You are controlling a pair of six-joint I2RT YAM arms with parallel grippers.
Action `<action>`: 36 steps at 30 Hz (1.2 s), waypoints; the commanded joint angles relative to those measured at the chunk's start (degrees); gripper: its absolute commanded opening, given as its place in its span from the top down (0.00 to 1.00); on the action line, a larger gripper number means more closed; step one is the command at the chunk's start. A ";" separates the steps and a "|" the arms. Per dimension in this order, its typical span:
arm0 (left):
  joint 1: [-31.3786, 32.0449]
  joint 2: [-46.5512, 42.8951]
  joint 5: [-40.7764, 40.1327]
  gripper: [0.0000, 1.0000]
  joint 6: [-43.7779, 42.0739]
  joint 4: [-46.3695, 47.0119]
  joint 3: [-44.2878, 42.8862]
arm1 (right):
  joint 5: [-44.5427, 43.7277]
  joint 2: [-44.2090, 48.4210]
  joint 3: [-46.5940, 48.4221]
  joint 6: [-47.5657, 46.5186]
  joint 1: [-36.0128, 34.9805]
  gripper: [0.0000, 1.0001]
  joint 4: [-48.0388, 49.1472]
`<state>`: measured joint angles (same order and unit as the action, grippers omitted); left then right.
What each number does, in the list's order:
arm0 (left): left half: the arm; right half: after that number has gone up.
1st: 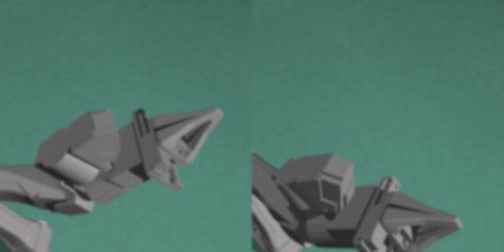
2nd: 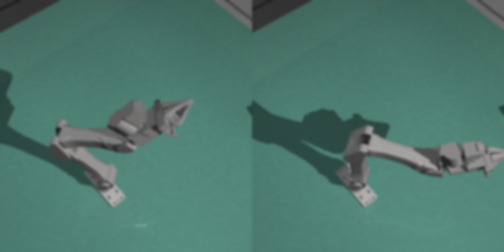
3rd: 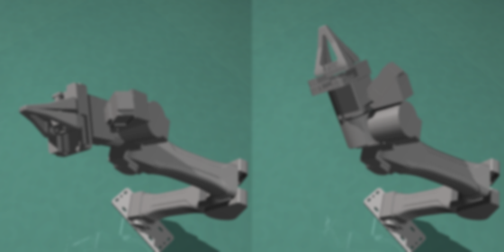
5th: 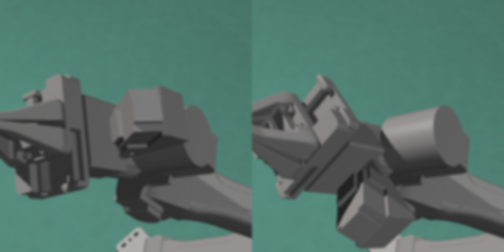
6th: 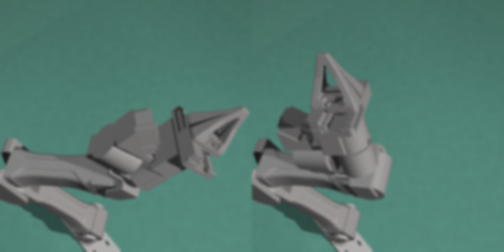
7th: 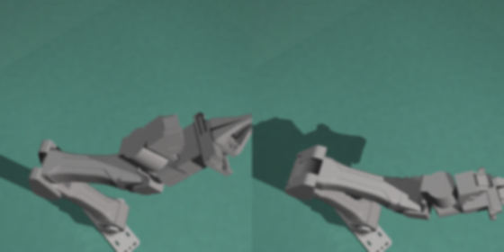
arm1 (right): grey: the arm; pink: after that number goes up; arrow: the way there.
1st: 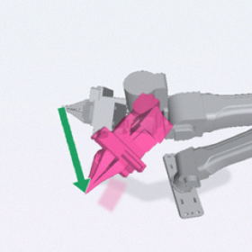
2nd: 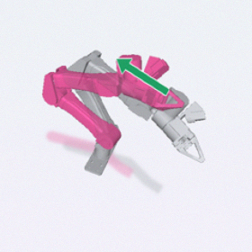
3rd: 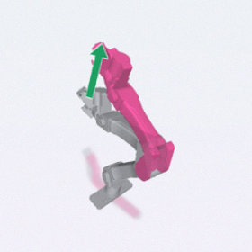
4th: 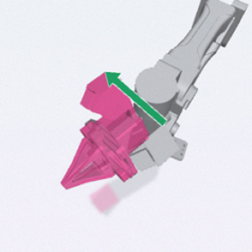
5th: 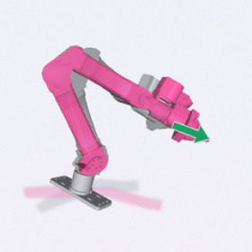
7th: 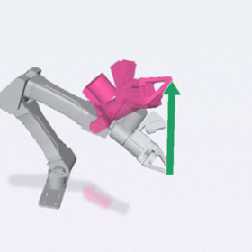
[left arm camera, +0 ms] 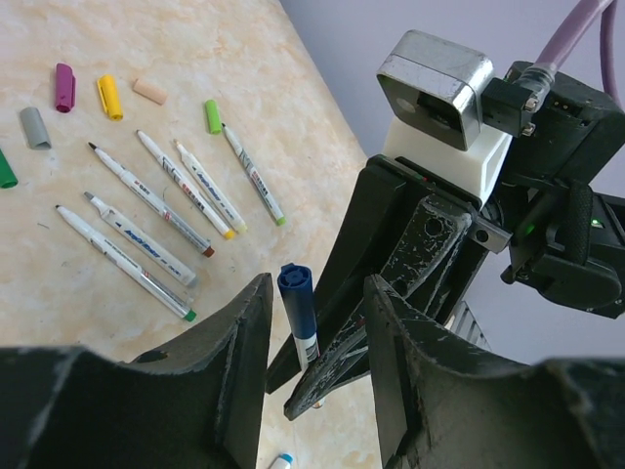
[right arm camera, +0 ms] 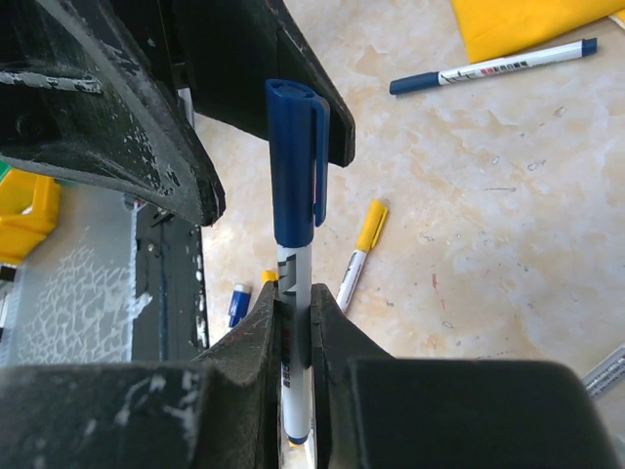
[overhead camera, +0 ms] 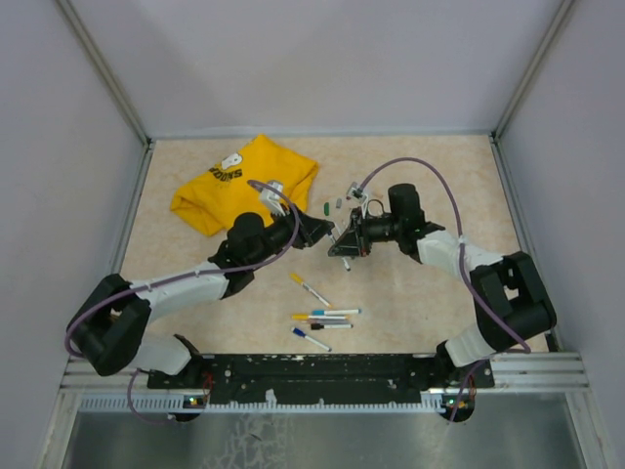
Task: Open the pen caps
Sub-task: Open the pen cap from the pen.
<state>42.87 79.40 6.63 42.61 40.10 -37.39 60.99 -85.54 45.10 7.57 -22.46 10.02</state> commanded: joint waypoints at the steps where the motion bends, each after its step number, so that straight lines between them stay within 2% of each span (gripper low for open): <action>1: -0.16 0.79 0.84 0.54 0.30 -0.66 -2.08 | -1.94 2.96 2.62 -1.63 -0.72 1.00 0.54; 5: -0.16 1.28 0.75 0.60 -0.18 -1.60 -3.29 | -1.84 3.01 2.62 -1.81 -1.05 1.00 0.36; 8: -0.22 1.61 0.58 0.60 -0.72 -2.07 -4.03 | -1.71 3.01 2.78 -2.31 -1.31 1.00 0.03; 11: -0.24 1.66 0.37 0.67 -0.70 -2.49 -4.25 | -1.32 3.09 2.80 -2.51 -1.45 1.00 -0.09; 20: -0.25 1.36 1.18 0.71 -1.17 -2.66 -4.74 | -0.75 3.84 2.73 -2.26 -1.44 1.00 0.34; 21: -0.25 1.52 1.36 0.74 -0.96 -2.41 -4.61 | -0.64 3.88 2.71 -2.25 -1.45 1.00 0.39; 26: -0.73 0.95 1.19 0.99 -0.90 -0.47 -3.49 | -0.20 3.74 2.42 -2.20 -1.45 1.00 0.70; 36: -12.28 -2.58 -2.42 1.00 -0.34 3.92 -3.77 | 0.44 2.63 2.57 -3.08 -2.81 1.00 0.08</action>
<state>37.26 79.20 11.53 43.77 38.52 -40.14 58.02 -83.74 46.70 6.02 -24.34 11.57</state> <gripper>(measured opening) 0.073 0.077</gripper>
